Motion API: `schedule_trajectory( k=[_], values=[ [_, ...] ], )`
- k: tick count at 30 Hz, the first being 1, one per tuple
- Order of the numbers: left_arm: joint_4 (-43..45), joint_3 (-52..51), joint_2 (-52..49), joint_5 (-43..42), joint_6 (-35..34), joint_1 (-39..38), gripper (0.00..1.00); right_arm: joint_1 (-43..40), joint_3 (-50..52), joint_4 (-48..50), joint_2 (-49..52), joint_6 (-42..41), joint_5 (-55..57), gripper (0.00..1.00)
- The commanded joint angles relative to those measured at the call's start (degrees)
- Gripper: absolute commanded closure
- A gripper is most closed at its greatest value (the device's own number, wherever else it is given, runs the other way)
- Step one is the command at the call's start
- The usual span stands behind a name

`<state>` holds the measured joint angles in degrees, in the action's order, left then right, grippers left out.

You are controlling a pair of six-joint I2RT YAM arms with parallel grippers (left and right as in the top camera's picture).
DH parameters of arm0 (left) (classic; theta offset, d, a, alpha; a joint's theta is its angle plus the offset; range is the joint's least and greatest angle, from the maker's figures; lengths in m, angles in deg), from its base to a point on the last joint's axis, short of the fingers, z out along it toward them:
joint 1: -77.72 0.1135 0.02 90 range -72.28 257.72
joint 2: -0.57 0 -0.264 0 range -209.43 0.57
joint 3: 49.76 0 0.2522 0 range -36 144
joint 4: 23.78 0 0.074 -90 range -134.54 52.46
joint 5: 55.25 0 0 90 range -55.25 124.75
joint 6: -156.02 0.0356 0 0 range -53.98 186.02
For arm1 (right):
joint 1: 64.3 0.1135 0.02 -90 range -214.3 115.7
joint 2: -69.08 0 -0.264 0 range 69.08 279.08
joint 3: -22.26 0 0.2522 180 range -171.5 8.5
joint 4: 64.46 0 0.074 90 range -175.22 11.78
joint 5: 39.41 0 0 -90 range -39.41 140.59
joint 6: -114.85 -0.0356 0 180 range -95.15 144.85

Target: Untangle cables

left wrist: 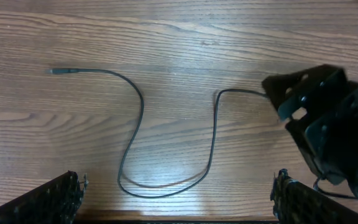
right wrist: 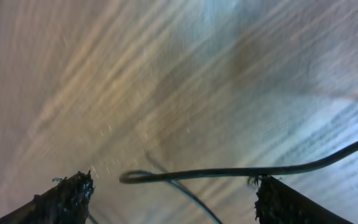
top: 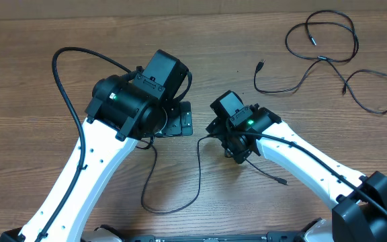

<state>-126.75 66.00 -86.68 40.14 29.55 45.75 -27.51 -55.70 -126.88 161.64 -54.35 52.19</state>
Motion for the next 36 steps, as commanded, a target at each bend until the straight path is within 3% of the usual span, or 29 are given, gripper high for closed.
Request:
schedule_trajectory(
  k=[1,9,25,29,36],
  values=[
    [-0.15,1.36,1.09,1.01,-0.83,0.24,0.0,0.22,0.24,0.42,1.2,-3.3,5.44,0.15],
    [-0.13,1.36,1.09,1.07,-0.83,0.24,0.0,0.22,0.24,0.13,3.43,-3.28,4.79,0.18],
    [-0.17,1.36,1.09,1.18,-0.83,0.24,0.0,-0.2,-0.42,-0.31,4.13,-3.23,-10.75,0.18],
    [-0.15,1.36,1.09,1.22,-0.81,0.24,0.0,-0.22,-1.25,-0.59,2.95,-2.82,-10.27,0.13],
    [-0.11,1.36,1.09,1.27,-0.83,0.24,0.01,-0.09,-0.7,-0.15,2.93,-3.04,-4.92,0.14]
  ],
)
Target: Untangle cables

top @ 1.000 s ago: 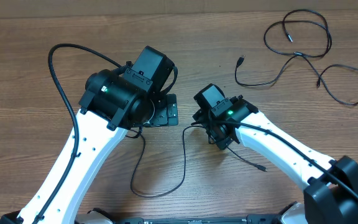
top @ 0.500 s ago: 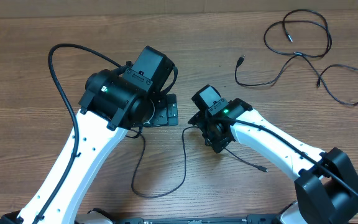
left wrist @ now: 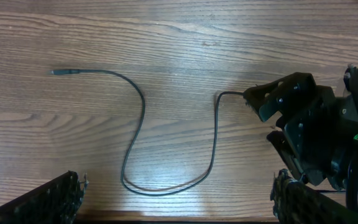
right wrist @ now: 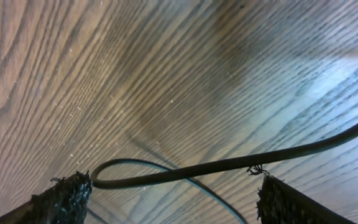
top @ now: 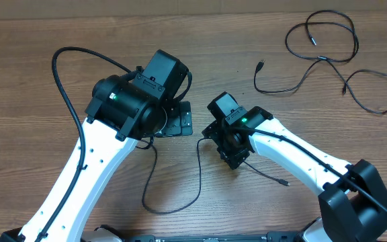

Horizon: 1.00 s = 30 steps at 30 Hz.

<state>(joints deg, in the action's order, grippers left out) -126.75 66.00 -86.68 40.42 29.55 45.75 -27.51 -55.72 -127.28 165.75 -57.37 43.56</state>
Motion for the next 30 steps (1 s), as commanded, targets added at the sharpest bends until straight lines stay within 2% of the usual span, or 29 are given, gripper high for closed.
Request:
schedule_trajectory(
  k=[1,8,15,18,23,26,28,30],
  values=[
    [-0.09,1.36,1.09,0.98,-0.83,0.24,0.0,-0.09,-0.46,0.17,-1.18,-0.59,5.33,0.16],
    [-0.11,1.36,1.09,0.96,-0.83,0.24,0.0,-0.11,0.11,1.44,-1.14,-5.05,7.85,0.24],
    [-0.15,1.36,1.09,0.96,-0.81,0.24,0.0,0.48,0.11,1.79,0.39,-4.79,7.82,0.28],
    [-0.13,1.36,1.09,0.96,-0.81,0.24,0.0,0.76,0.11,1.38,1.92,-4.79,7.8,0.37],
    [-0.17,1.36,1.09,0.96,-0.81,0.24,0.01,0.48,0.11,1.64,2.05,-4.79,9.01,0.42],
    [-0.2,1.36,1.09,0.96,-0.79,0.24,0.0,0.46,0.11,1.4,2.05,-4.79,11.52,0.52],
    [-0.17,1.36,1.11,0.96,-0.79,0.24,0.0,0.28,0.11,0.81,2.05,-4.74,12.46,0.69],
    [-0.17,1.36,1.09,0.98,-0.79,0.24,0.0,-0.24,0.09,-0.02,2.03,-4.33,12.35,0.79]
  ],
)
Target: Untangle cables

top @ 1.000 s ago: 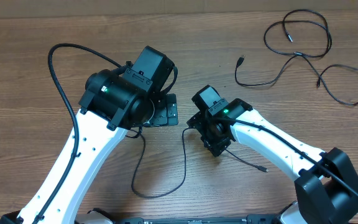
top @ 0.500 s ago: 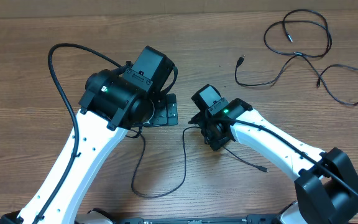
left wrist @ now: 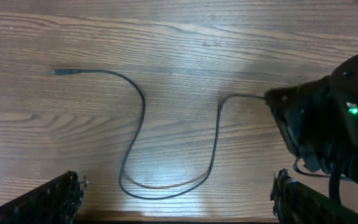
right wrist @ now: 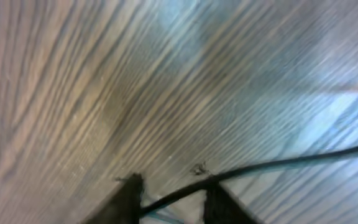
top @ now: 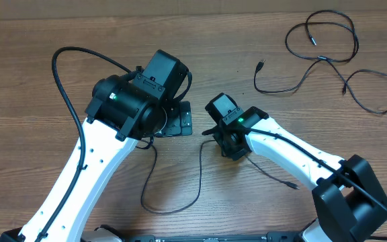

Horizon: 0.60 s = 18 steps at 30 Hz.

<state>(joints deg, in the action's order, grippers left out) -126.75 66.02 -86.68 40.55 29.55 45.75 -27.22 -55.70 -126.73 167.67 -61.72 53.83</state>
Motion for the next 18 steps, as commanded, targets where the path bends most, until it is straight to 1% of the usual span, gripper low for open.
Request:
schedule_trajectory(
  k=[1,2,4,7,11,18],
  values=[
    [-0.17,1.33,1.09,0.85,-0.79,0.24,0.01,-0.79,0.02,-1.07,0.11,0.02,2.1,0.8],
    [-0.17,1.33,1.09,0.85,-0.81,0.24,0.0,-1.14,-0.11,-1.64,0.11,0.22,2.14,0.86],
    [-0.15,1.33,1.09,1.07,-0.81,0.24,0.0,-2.03,-0.57,-1.92,0.04,4.0,2.08,0.96],
    [-0.15,1.33,1.09,1.25,-0.81,0.24,0.0,-3.67,-1.77,-2.97,-0.42,9.73,2.1,0.96],
    [-0.17,1.33,1.09,1.25,-0.81,0.24,0.0,-6.54,-3.63,-6.99,-2.29,11.1,2.12,0.96],
    [-0.35,1.31,1.07,1.25,-0.81,0.24,0.0,-12.98,-5.84,-10.32,-8.96,20.37,2.14,0.96]
  ],
)
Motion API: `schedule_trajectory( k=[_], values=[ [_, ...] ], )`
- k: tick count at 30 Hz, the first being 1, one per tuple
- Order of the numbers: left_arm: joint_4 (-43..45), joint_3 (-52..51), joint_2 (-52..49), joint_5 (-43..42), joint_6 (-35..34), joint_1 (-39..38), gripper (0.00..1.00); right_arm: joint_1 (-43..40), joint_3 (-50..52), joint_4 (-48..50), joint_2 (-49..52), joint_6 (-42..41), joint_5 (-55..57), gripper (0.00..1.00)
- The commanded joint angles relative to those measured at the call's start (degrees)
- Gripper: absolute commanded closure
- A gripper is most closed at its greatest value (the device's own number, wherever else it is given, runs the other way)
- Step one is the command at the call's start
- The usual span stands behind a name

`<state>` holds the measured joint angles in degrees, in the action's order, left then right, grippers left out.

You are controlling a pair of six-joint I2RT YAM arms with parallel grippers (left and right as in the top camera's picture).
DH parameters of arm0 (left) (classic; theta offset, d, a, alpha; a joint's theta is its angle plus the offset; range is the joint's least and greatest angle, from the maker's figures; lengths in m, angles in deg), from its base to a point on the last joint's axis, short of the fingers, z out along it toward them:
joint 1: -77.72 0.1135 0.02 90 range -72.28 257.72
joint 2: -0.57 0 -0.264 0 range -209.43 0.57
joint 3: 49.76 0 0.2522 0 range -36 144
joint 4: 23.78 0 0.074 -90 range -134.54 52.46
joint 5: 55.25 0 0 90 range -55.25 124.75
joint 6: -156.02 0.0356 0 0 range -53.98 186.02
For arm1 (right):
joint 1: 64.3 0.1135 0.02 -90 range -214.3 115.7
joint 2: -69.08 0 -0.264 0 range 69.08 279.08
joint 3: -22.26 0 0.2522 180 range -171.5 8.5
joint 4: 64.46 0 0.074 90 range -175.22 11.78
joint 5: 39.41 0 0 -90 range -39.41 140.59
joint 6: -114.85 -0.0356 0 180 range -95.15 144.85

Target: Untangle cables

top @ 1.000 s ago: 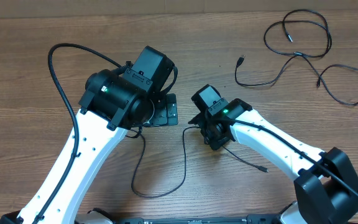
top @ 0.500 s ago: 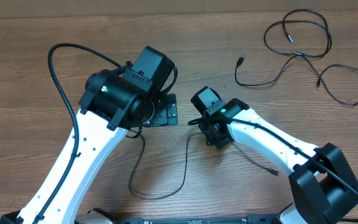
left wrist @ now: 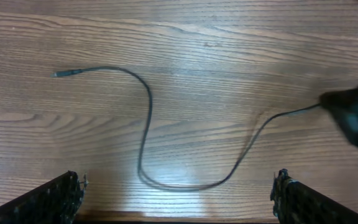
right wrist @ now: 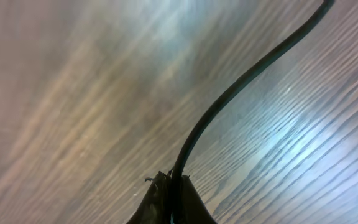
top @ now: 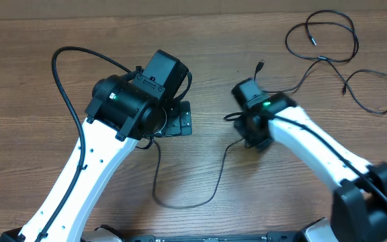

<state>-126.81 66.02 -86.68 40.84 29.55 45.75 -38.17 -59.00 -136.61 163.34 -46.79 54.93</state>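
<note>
A thin black cable (top: 180,204) lies on the wooden table (top: 32,81) in a wide loop. In the left wrist view the cable (left wrist: 145,134) runs from a small plug (left wrist: 58,73) down through the loop and up to the right. My right gripper (top: 251,132) is shut on that cable (right wrist: 229,93), which leaves its fingertips (right wrist: 166,190) toward the upper right. My left gripper (left wrist: 179,199) hangs open above the loop, its fingers (left wrist: 48,199) far apart with nothing between them.
More black cables (top: 328,54) lie looped together at the back right of the table, one plug end (top: 259,65) pointing toward the middle. The left arm's own thick cable (top: 59,74) arcs at the left.
My right gripper has moved to the right and toward the back, shut tight on the cable. The cable's loop has been drawn wider and to the right. The left arm has not moved.
My right gripper stood open low over the cable in the middle of the table, the cable crossing between its fingers. Later the fingers stood close together on the cable. Now they are shut on it, farther right, with the cable pulled along.
</note>
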Motion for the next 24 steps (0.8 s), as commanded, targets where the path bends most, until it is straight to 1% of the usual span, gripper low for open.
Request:
schedule_trajectory(
  k=[1,4,9,13,16,20,24],
  values=[
    [-0.28,1.31,1.07,0.96,-0.81,0.24,0.0,-3.04,-2.73,-0.85,-5.84,6.84,1.01,0.96],
    [-0.31,1.31,1.05,0.96,-0.81,0.24,0.01,-5.27,-2.75,-1.86,-9.29,10.69,2.08,0.96],
    [-0.26,1.31,1.05,0.96,-0.81,0.24,0.0,-10.12,-2.75,-7.13,-14.93,10.43,12.79,0.96],
    [-0.22,1.31,1.05,0.96,-0.85,0.24,0.0,-16.33,-2.75,-9.88,-18.91,10.47,20.96,0.96],
    [-0.26,1.31,1.05,0.94,-0.85,0.24,0.0,-21.46,-2.75,-10.38,-20.2,10.69,24.11,0.96],
    [-0.44,1.31,1.05,0.92,-0.85,0.22,0.0,-29.9,-2.73,-9.38,-19.98,13.49,23.41,0.96],
    [-0.63,1.31,1.05,0.94,-0.83,0.22,0.01,-39.19,-2.73,-6.67,-19.43,20.11,18.32,0.96]
  ],
)
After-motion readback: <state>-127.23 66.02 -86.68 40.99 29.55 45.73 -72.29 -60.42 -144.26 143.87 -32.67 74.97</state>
